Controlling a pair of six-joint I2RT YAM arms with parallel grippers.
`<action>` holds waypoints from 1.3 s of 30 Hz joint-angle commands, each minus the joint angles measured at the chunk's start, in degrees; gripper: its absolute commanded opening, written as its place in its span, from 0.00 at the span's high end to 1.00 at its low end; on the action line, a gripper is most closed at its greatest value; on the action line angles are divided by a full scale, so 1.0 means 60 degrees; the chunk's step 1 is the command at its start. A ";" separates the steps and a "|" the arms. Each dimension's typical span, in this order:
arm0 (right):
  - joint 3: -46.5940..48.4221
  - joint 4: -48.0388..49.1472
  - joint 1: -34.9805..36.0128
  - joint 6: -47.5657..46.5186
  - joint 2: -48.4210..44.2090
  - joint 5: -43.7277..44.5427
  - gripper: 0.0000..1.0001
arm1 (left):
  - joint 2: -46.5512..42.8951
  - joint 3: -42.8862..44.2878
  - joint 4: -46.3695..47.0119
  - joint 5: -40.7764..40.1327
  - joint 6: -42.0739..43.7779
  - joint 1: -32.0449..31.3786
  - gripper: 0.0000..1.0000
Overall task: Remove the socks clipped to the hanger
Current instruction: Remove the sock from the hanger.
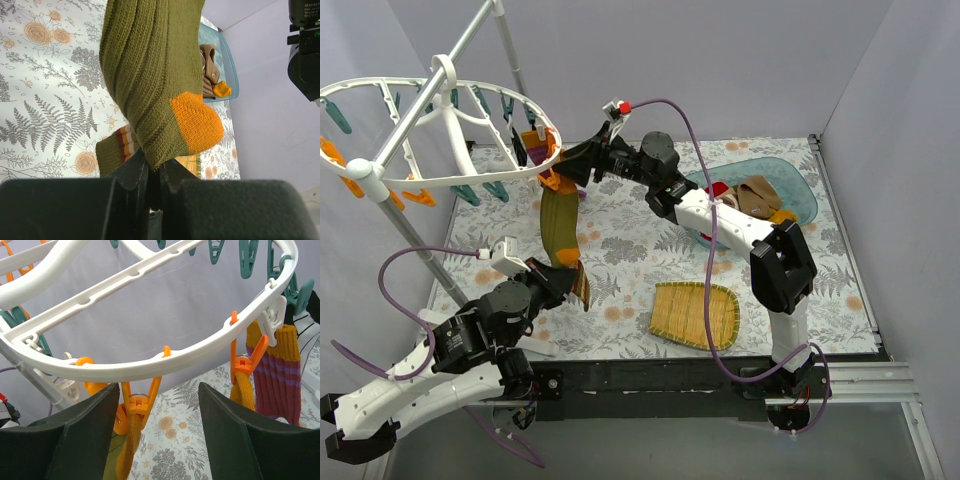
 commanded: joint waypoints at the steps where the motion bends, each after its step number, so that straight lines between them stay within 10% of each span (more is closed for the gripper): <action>1: 0.0683 0.0378 0.0221 0.0082 0.0171 0.0066 0.29 | 0.0072 0.0254 0.0002 0.0083 0.0056 0.0000 1.00; 21: 0.0611 0.0275 0.0500 0.0199 0.0098 0.0989 0.48 | -0.0074 0.0224 -0.0159 0.0068 0.0012 0.0000 1.00; 28: 0.0655 0.0114 0.0529 0.0214 0.0098 0.1077 0.99 | -0.0148 0.0166 -0.0203 0.0098 -0.0017 0.0000 1.00; 36: 0.0494 0.0100 0.0573 0.0155 -0.0004 0.1078 0.96 | -0.0251 0.0137 -0.0233 0.0127 -0.0003 0.0000 1.00; 39: 0.0392 0.0129 0.0573 0.0170 -0.0048 0.1034 0.59 | -0.0265 0.0122 -0.0218 0.0113 -0.0003 0.0000 1.00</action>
